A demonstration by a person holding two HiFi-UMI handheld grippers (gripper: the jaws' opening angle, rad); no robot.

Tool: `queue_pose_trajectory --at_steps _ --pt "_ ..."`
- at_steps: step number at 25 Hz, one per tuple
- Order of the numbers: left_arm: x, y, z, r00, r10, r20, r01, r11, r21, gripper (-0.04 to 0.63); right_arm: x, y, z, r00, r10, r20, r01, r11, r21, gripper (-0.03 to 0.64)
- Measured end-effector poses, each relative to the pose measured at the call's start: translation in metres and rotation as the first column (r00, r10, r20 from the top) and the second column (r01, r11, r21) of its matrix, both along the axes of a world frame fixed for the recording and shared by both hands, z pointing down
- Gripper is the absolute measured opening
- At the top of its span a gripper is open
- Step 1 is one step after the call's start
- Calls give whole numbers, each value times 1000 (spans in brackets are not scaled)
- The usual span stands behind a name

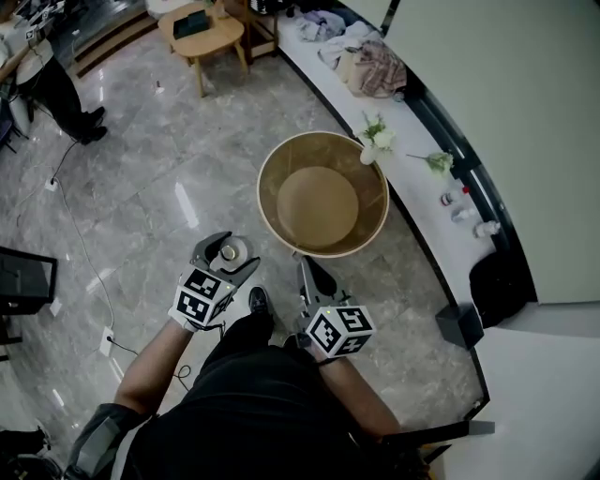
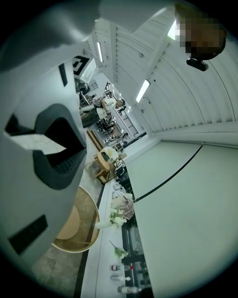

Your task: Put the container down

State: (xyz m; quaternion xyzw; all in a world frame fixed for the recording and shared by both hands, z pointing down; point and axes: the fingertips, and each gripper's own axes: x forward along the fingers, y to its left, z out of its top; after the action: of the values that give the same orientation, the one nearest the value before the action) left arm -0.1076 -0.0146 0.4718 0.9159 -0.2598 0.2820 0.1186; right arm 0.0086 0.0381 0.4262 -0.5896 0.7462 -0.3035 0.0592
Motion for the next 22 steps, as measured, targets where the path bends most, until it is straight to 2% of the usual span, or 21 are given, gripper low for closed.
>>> queue_pose_trajectory --at_steps 11,22 --pt "-3 -65 13 998 69 -11 -69 998 -13 339 -6 -52 -3 996 73 -44 -73 997 -13 2" --pt "13 -102 30 994 107 3 -106 993 -43 339 5 -78 1 993 109 -54 -111 993 -29 2"
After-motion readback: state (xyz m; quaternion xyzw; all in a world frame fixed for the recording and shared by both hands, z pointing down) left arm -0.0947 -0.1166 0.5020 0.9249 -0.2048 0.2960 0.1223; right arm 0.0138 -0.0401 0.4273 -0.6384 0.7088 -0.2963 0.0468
